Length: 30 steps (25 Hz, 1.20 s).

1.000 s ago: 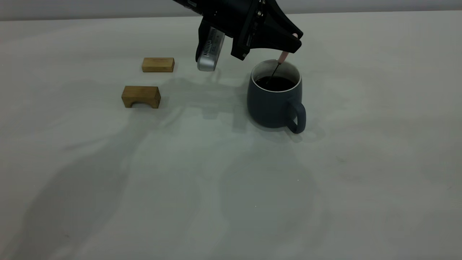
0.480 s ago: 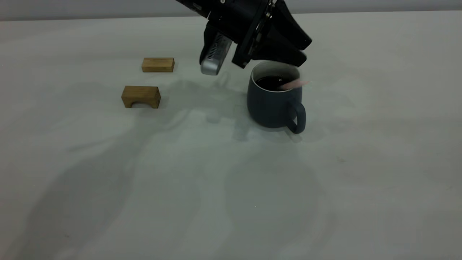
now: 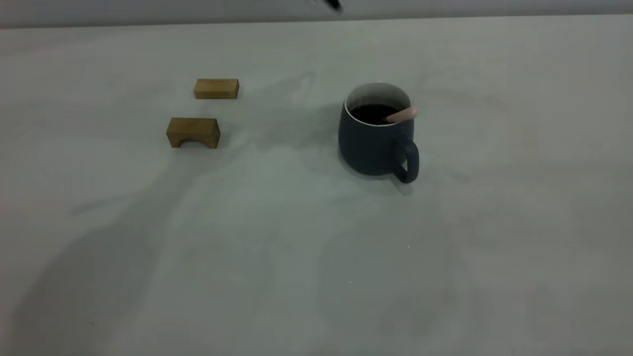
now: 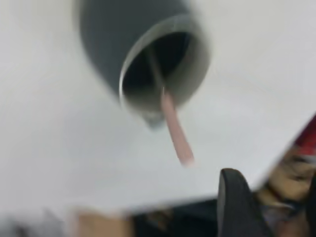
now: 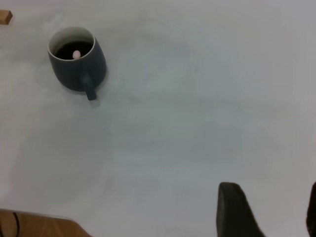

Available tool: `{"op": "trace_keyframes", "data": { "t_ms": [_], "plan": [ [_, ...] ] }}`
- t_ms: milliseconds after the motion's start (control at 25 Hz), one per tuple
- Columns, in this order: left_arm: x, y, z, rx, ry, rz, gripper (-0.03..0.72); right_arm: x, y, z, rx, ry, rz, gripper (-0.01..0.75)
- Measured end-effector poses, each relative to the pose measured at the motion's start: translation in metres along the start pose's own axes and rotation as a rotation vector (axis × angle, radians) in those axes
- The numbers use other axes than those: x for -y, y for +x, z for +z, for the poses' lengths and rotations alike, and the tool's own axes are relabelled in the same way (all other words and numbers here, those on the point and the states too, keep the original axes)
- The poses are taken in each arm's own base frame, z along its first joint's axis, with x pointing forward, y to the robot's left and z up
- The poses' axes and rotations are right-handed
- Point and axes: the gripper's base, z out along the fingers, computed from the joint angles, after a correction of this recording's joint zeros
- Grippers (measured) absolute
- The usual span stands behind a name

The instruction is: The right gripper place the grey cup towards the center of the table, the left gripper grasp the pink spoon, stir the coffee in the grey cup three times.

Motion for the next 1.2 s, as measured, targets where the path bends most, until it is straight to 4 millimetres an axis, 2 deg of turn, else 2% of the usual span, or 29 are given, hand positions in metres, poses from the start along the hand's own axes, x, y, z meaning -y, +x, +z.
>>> {"op": "trace_keyframes", "data": {
  "t_ms": [120, 240, 320, 440, 560, 600, 720, 880, 1080, 1200],
  "plan": [
    [0.011, 0.003, -0.041, 0.142, -0.072, 0.427, 0.411, 0.0, 0.0, 0.0, 0.0, 0.0, 0.0, 0.389],
    [0.018, 0.013, -0.083, 0.255, -0.164, 0.658, 0.411, 0.0, 0.0, 0.0, 0.0, 0.0, 0.0, 0.389],
    [0.022, 0.023, -0.115, 0.349, -0.234, 0.705, 0.411, 0.0, 0.0, 0.0, 0.0, 0.0, 0.0, 0.389],
    [0.017, 0.04, -0.158, 0.466, -0.363, 0.714, 0.411, 0.0, 0.0, 0.0, 0.0, 0.0, 0.0, 0.389],
    [0.0, 0.063, -0.18, 0.482, -0.46, 0.703, 0.411, 0.0, 0.0, 0.0, 0.0, 0.0, 0.0, 0.389],
    [-0.008, 0.077, -0.189, 0.475, -0.477, 0.701, 0.411, 0.0, 0.0, 0.0, 0.0, 0.0, 0.0, 0.389],
    [-0.037, 0.109, -0.191, 0.4, -0.519, 0.685, 0.411, 0.0, 0.0, 0.0, 0.0, 0.0, 0.0, 0.389],
    [-0.085, 0.153, -0.182, 0.302, -0.58, 0.611, 0.411, 0.0, 0.0, 0.0, 0.0, 0.0, 0.0, 0.389],
    [-0.142, 0.209, -0.176, 0.247, -0.606, 0.512, 0.411, 0.0, 0.0, 0.0, 0.0, 0.0, 0.0, 0.389],
    [-0.182, 0.233, -0.181, 0.245, -0.608, 0.454, 0.411, 0.0, 0.0, 0.0, 0.0, 0.0, 0.0, 0.389]
  ]
}}
